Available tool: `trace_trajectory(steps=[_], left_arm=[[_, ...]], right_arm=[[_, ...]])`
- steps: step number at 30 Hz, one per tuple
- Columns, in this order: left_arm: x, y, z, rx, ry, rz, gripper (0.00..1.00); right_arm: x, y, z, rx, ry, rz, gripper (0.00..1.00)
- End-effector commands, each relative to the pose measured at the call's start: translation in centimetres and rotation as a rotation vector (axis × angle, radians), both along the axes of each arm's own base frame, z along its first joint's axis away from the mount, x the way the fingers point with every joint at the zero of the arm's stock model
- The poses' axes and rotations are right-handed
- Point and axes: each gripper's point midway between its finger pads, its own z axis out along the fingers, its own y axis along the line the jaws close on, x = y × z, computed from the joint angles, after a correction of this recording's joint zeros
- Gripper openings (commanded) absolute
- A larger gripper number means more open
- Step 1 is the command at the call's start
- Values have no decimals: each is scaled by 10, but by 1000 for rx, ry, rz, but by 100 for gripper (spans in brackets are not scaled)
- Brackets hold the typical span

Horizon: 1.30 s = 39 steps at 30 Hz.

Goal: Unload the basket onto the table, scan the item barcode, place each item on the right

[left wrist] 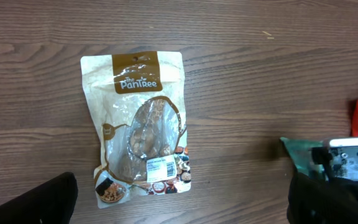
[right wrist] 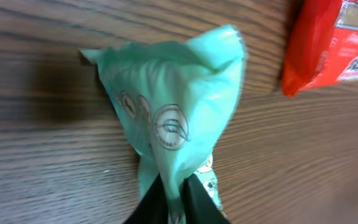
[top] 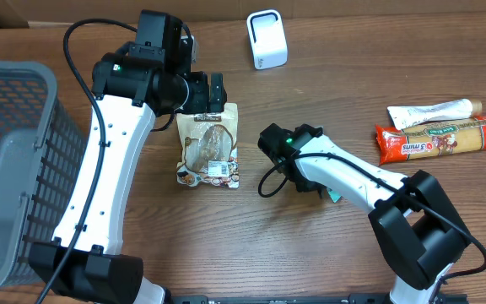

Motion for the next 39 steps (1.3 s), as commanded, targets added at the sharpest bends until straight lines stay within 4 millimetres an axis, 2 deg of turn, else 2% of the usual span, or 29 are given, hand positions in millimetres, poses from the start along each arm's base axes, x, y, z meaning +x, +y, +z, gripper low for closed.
trace_trajectory(steps=[1,9,13,16,20,24,26,27,30,33,36,39], left_arm=[[3,2,-1,2,3,14,100],[3,2,-1,2,3,14,100],[3,2,-1,2,3,14,100],[3,2,-1,2,3,14,100],[3,2,-1,2,2,14,99],[3,2,-1,2,2,14,100],[3,2,-1,2,3,14,100],[3,2,-1,2,3,14,100],[3,2,-1,2,3,14,100],[3,2,-1,2,3,14,100],[3,2,-1,2,3,14,99],[3,2,-1,2,3,14,100]], right_arm=[[-6,19,-7,66,36,3,17],[-39,60,-19,218,167,33,33],[-52,77,-21,281,232,84,34],[-48,85,-11,342,214,49,33],[-24,92,22,453,134,18,36],[-3,83,59,584,66,-48,48],[4,71,69,633,55,-99,69],[6,63,73,658,61,-135,75],[6,44,73,730,123,-249,78],[-1,36,67,815,200,-340,78],[-11,24,53,816,238,-455,77],[-23,17,38,793,272,-490,73]])
